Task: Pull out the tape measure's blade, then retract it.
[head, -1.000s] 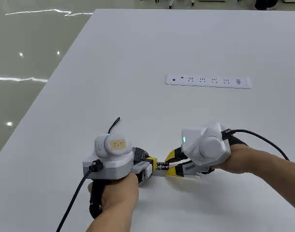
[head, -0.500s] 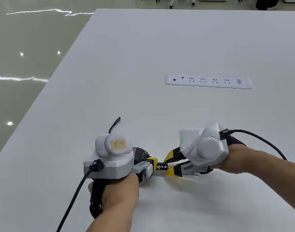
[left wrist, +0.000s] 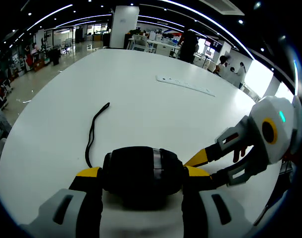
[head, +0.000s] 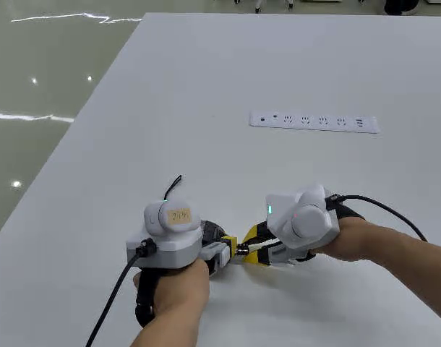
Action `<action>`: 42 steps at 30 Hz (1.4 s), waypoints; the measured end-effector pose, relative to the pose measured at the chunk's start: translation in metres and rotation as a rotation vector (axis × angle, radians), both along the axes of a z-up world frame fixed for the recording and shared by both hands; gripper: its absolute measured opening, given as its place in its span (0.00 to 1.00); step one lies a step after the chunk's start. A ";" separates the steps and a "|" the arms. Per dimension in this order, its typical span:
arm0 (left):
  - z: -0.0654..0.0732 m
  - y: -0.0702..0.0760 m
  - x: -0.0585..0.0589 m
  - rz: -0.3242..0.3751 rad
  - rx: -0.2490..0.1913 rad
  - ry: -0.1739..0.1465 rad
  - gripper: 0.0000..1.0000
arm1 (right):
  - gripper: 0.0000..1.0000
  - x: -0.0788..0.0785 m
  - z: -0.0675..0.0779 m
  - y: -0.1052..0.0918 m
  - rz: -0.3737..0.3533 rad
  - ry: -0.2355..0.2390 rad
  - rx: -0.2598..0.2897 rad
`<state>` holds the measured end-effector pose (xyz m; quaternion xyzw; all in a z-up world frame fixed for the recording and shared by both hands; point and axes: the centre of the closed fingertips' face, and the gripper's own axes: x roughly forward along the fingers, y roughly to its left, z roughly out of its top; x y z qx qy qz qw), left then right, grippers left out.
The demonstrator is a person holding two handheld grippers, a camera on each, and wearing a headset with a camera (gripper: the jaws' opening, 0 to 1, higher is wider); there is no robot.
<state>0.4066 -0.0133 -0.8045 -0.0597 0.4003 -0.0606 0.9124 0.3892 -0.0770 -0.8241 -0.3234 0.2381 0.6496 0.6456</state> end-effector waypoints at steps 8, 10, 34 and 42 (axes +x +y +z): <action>0.000 0.000 0.000 0.002 -0.005 0.000 0.61 | 0.14 0.000 0.000 0.003 0.001 0.000 0.002; 0.000 0.000 0.000 0.002 -0.007 -0.001 0.61 | 0.14 0.000 0.000 0.005 0.002 0.000 0.003; 0.000 0.001 -0.001 0.008 -0.022 -0.003 0.61 | 0.14 0.000 0.000 0.013 0.003 -0.001 0.003; 0.000 0.001 -0.001 0.007 -0.026 -0.002 0.61 | 0.15 0.000 -0.001 0.017 -0.010 0.006 0.000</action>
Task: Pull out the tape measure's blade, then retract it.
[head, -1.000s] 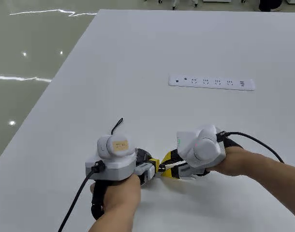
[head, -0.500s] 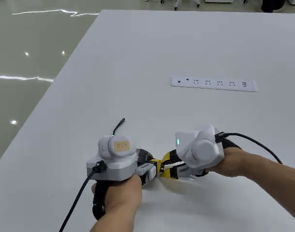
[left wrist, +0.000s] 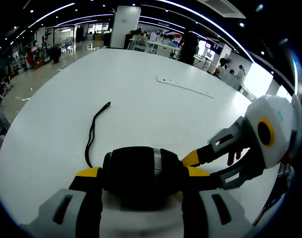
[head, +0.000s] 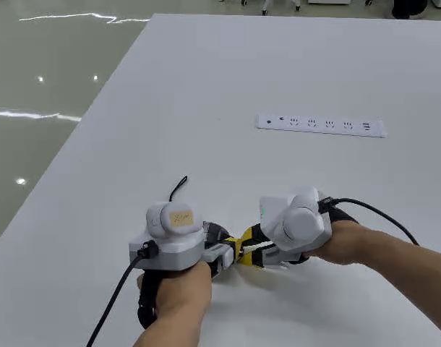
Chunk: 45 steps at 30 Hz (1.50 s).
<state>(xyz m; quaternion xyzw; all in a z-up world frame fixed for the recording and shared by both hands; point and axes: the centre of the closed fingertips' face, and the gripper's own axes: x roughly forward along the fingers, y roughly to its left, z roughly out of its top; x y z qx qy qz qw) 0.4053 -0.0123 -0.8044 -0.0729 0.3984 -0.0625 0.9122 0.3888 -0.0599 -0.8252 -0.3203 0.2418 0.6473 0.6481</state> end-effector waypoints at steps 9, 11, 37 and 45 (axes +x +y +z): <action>0.000 0.001 0.000 0.004 0.000 0.001 0.61 | 0.15 0.002 -0.001 0.000 -0.001 -0.010 -0.005; -0.001 0.000 0.000 0.005 0.000 0.001 0.61 | 0.15 0.002 -0.001 0.000 -0.004 -0.014 -0.005; -0.003 -0.004 -0.006 -0.083 0.048 0.020 0.62 | 0.16 0.001 -0.006 -0.001 -0.043 -0.018 -0.031; -0.007 0.001 -0.018 -0.146 0.080 0.058 0.56 | 0.17 0.003 -0.006 -0.001 -0.047 -0.034 -0.046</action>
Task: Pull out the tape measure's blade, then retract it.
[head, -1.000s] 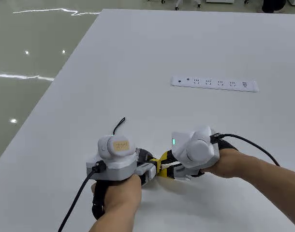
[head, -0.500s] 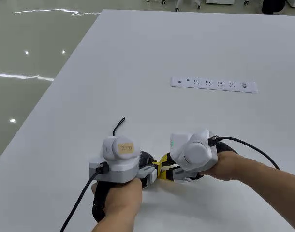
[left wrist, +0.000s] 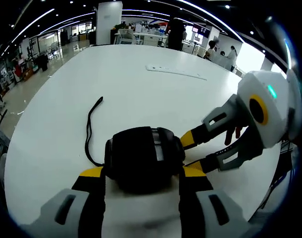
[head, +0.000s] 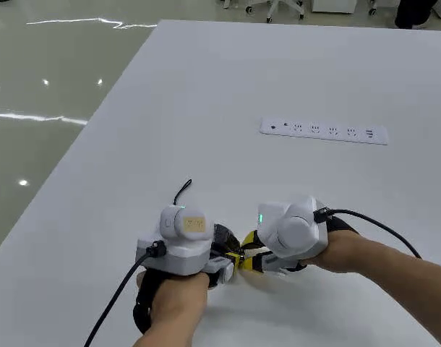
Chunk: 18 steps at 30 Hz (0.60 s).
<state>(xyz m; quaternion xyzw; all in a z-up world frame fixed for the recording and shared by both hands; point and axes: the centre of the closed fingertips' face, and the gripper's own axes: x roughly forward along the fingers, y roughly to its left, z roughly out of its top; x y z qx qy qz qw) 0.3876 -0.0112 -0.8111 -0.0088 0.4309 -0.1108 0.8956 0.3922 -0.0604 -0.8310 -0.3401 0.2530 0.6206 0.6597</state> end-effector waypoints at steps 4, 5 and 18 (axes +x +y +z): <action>0.003 0.002 -0.003 -0.026 0.008 -0.004 0.59 | 0.19 0.000 0.001 0.000 0.003 -0.009 -0.013; 0.005 0.002 -0.002 -0.037 0.005 -0.007 0.60 | 0.20 0.000 0.001 0.000 0.001 -0.012 -0.018; 0.018 0.001 -0.009 -0.163 0.015 -0.012 0.71 | 0.30 -0.004 0.017 -0.013 -0.085 -0.017 -0.018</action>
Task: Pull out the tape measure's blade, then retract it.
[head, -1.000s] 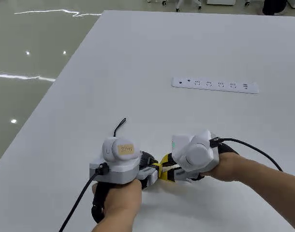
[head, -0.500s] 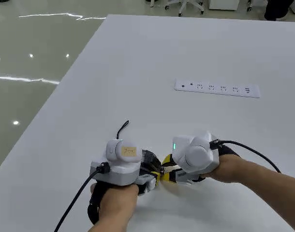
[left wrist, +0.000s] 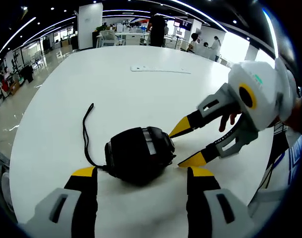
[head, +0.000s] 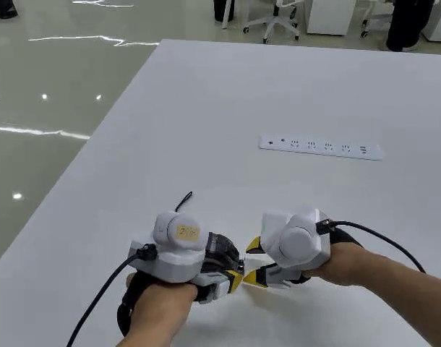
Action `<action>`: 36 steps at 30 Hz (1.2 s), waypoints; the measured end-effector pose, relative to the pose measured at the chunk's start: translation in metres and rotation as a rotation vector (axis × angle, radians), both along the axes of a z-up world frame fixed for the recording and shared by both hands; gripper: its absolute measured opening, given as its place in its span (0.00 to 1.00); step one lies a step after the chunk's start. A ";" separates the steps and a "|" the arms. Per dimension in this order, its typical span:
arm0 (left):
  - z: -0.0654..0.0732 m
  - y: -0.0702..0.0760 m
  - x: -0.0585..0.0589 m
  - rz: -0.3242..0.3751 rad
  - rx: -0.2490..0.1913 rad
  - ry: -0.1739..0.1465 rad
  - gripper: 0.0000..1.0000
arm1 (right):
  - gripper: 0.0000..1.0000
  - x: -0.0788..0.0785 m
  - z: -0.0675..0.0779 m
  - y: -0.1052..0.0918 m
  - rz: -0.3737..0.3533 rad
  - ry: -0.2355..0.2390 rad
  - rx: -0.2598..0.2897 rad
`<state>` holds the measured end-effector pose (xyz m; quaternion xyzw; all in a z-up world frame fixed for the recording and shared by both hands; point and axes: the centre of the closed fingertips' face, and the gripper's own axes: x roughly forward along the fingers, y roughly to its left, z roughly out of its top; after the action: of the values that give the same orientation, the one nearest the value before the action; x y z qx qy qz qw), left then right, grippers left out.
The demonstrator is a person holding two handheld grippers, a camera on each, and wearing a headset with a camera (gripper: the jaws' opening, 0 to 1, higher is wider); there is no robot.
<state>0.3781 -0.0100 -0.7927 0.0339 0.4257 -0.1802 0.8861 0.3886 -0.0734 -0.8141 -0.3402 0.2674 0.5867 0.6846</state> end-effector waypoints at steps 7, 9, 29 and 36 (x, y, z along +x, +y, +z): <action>0.007 0.003 -0.006 -0.059 0.005 -0.019 0.75 | 0.34 -0.007 0.013 -0.009 -0.073 -0.004 0.025; 0.010 0.003 -0.008 -0.075 0.000 -0.026 0.76 | 0.34 -0.009 0.016 -0.012 -0.094 -0.008 0.033; 0.041 0.001 -0.028 -0.242 -0.056 -0.066 0.86 | 0.48 -0.037 0.049 -0.053 -0.334 -0.006 0.111; 0.051 0.007 -0.031 -0.266 -0.069 -0.102 0.91 | 0.52 -0.045 0.061 -0.073 -0.398 -0.007 0.138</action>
<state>0.3473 -0.0029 -0.7413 0.0689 0.3653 -0.3087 0.8755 0.3439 -0.1463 -0.7536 -0.2350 0.2860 0.4557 0.8095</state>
